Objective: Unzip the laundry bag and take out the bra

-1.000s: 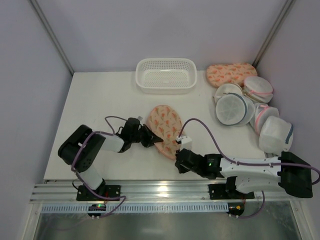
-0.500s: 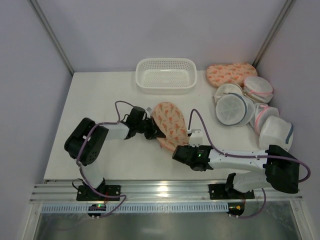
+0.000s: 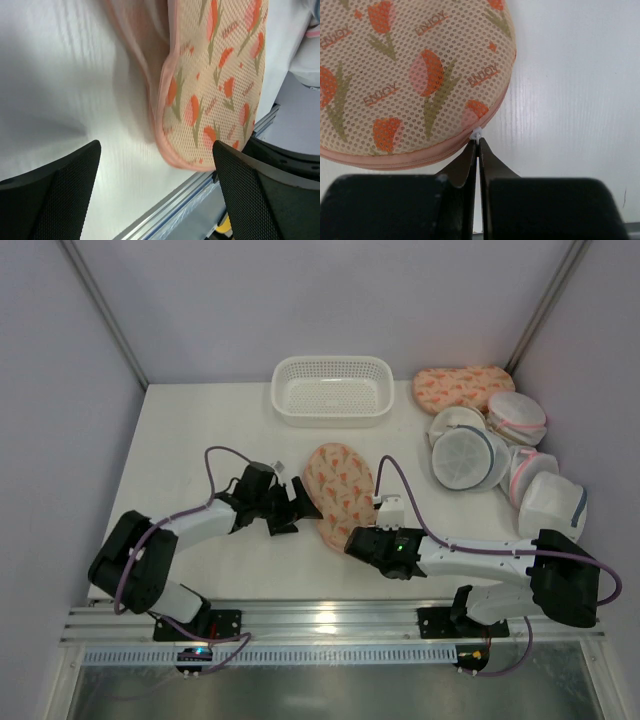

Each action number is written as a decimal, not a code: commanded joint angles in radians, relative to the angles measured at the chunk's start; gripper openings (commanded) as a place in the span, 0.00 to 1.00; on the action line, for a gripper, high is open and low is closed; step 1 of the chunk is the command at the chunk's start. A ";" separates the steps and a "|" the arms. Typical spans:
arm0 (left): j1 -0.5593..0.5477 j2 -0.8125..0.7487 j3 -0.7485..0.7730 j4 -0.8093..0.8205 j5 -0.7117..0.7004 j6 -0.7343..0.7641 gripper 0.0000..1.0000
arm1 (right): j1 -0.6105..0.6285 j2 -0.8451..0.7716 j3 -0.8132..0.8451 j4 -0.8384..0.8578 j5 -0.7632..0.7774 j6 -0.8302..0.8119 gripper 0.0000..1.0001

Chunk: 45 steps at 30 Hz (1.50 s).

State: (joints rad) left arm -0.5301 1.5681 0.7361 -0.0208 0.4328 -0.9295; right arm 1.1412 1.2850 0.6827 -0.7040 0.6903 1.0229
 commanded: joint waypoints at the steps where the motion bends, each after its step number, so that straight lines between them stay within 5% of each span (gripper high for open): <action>1: -0.013 -0.192 -0.110 -0.070 -0.091 -0.060 0.94 | -0.001 -0.026 -0.009 0.124 -0.012 -0.067 0.04; 11: -0.097 -0.668 -0.351 -0.085 -0.154 -0.331 0.99 | -0.003 -0.082 -0.104 0.687 -0.506 -0.362 0.04; 28: -0.166 -0.387 -0.308 0.246 -0.152 -0.457 0.98 | -0.001 0.016 -0.091 0.847 -0.632 -0.383 0.04; 33: -0.173 -0.310 -0.326 0.341 -0.151 -0.476 0.75 | -0.001 0.022 -0.087 0.853 -0.638 -0.388 0.04; 37: -0.171 -0.281 -0.319 0.366 -0.169 -0.468 0.44 | 0.000 0.011 -0.091 0.833 -0.630 -0.389 0.04; 38: -0.171 -0.280 -0.311 0.358 -0.175 -0.463 0.29 | -0.001 0.005 -0.097 0.827 -0.629 -0.388 0.04; 41: -0.173 -0.273 -0.296 0.332 -0.190 -0.453 0.03 | -0.001 -0.016 -0.106 0.804 -0.617 -0.386 0.04; 45: -0.171 -0.275 -0.268 0.291 -0.221 -0.428 0.00 | 0.000 -0.044 -0.098 0.723 -0.574 -0.377 0.04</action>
State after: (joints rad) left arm -0.7021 1.2961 0.4168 0.2417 0.2539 -1.3785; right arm 1.1374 1.2877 0.5785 0.0631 0.0830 0.6491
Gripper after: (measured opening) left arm 0.024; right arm 0.042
